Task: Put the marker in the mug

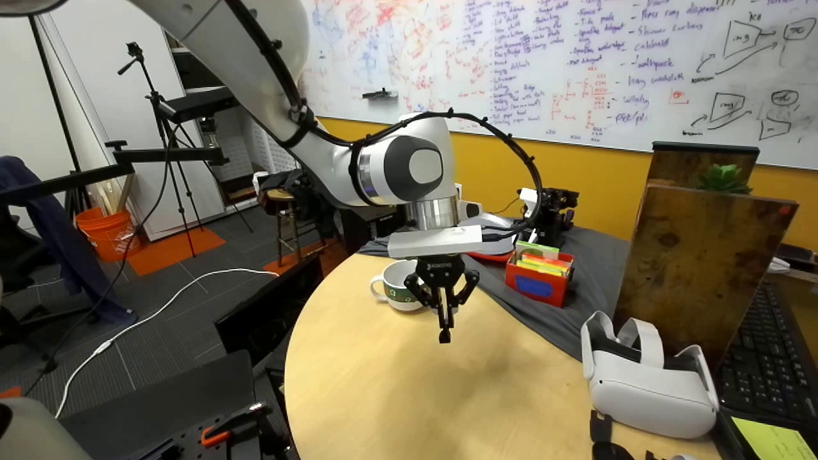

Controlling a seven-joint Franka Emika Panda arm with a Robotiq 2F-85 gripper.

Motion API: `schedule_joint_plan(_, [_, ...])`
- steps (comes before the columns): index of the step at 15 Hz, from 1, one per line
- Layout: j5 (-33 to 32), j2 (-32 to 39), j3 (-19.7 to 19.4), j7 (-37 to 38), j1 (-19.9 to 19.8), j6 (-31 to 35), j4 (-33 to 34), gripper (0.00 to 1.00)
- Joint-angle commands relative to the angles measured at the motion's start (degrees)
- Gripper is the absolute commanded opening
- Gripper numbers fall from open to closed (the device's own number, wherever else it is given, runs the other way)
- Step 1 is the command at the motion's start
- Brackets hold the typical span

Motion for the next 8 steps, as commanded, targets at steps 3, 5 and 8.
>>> schedule_joint_plan(3, [-0.11,0.16,0.45,0.07,-0.35,-0.28,0.22,0.11])
schedule_joint_plan(5, [-1.09,0.06,0.07,0.53,-0.21,-0.26,0.26,0.03])
schedule_joint_plan(8, [-3.74,-0.65,0.07,0.04,0.86,-2.62,0.57,0.03])
